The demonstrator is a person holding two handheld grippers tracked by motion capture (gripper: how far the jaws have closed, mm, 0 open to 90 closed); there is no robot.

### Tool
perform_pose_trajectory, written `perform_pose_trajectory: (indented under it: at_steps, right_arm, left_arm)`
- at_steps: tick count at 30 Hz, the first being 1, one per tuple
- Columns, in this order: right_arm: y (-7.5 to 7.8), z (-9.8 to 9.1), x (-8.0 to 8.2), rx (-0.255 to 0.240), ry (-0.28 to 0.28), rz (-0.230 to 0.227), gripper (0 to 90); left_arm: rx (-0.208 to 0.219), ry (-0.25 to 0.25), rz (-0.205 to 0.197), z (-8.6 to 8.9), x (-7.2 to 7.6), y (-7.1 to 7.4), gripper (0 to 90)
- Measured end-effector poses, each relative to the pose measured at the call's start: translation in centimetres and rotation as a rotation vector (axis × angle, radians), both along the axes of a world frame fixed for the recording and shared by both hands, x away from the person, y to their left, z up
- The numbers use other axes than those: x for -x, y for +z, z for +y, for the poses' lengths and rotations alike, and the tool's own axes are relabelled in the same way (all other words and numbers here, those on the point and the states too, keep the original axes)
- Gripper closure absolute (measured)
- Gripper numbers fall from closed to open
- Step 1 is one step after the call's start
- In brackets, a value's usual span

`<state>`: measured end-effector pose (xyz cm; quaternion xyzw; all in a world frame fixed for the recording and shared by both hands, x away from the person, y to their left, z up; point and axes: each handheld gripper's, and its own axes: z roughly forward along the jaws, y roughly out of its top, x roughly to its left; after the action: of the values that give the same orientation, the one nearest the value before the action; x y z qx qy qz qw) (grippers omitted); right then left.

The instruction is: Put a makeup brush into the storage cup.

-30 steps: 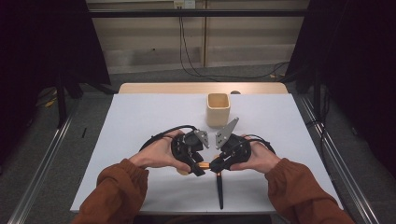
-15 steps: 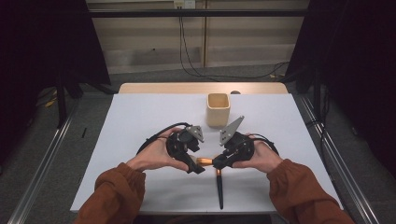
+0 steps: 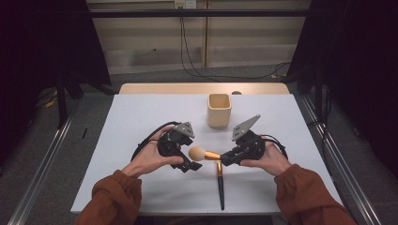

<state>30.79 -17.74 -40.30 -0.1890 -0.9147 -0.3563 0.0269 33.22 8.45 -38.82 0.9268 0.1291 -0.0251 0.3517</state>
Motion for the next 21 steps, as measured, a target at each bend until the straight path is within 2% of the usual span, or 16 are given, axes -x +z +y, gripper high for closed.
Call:
perform_pose_trajectory:
  at_steps: [3,7,8,11,18,21]
  right_arm:
    - [-0.1,-0.6,0.2,-0.013,-0.023,0.004,75.2]
    - [0.0,-1.4,0.4,-0.051,-0.05,0.003,75.2]
    - [0.0,-1.5,0.5,-0.063,-0.062,-0.001,75.2]
    - [0.1,-1.8,0.7,-0.089,-0.081,-0.002,75.2]
    - [-0.3,-2.4,1.0,-0.159,-0.113,-0.034,75.2]
    - [-0.5,-2.7,1.2,-0.204,-0.134,-0.053,75.2]
  left_arm:
    - [0.019,0.032,0.007,0.7,-0.2,-0.1,3.7]
    - [0.049,0.049,-0.006,1.5,-0.3,-0.2,3.8]
    - [0.061,0.073,-0.009,1.6,-0.2,-0.3,3.8]
    - [0.085,0.097,-0.014,2.0,-0.1,-0.3,4.1]
    - [0.114,0.133,-0.041,2.7,0.6,-0.6,4.1]
    - [0.128,0.147,-0.038,3.1,0.8,-0.8,4.2]
